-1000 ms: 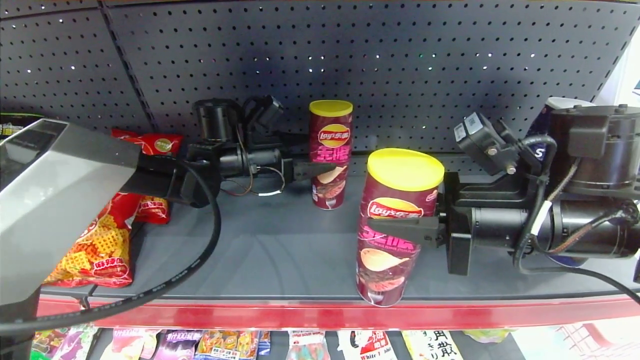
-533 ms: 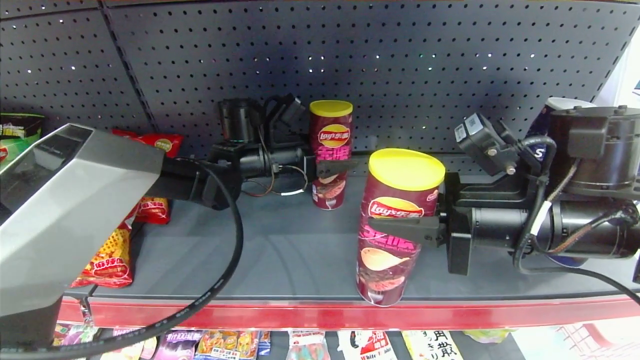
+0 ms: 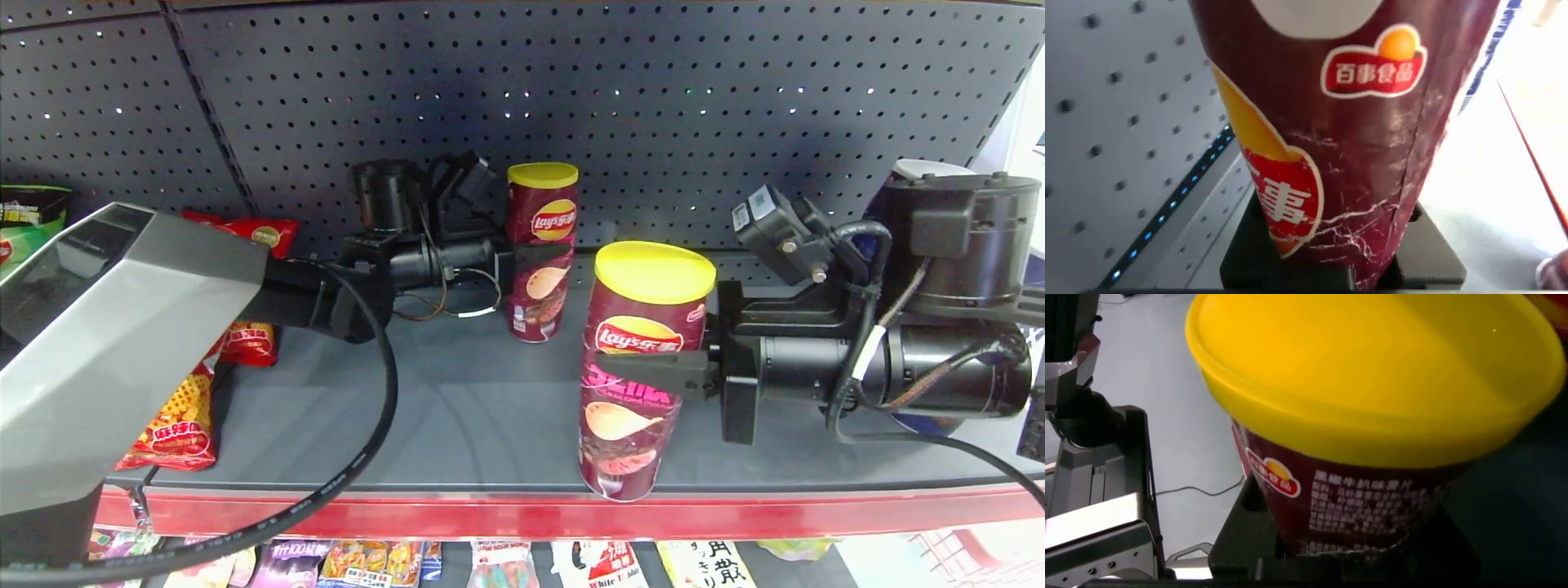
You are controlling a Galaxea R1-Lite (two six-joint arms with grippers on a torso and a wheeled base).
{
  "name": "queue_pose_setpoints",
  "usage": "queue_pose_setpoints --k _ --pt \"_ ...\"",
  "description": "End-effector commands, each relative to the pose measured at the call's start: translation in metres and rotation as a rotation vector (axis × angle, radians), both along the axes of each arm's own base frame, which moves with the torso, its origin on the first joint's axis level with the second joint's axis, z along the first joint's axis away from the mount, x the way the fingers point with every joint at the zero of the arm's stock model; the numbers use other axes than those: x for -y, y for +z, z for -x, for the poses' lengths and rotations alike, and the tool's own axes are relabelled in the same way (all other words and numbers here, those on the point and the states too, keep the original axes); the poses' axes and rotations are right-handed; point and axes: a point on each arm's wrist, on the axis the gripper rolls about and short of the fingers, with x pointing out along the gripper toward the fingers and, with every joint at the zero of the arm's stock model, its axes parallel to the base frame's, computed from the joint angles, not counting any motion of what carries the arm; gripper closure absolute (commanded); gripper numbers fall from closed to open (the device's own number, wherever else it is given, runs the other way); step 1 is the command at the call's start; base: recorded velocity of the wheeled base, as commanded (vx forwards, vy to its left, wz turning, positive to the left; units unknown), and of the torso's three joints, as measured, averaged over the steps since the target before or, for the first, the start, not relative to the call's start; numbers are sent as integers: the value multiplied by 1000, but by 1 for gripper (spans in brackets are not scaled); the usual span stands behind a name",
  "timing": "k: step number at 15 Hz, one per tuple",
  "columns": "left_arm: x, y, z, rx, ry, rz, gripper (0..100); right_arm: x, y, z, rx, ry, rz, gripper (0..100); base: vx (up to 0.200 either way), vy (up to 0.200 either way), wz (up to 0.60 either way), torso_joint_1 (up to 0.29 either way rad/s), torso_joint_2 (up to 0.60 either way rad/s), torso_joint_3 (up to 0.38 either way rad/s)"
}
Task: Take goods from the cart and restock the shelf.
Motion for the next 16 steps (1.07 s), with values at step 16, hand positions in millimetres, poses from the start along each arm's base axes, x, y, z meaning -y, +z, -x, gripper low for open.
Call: queue_pose_setpoints --k 16 --pt "-18 27 122 -72 -56 -40 100 16 15 -37 50 -111 -27 100 0 0 0 0 0 0"
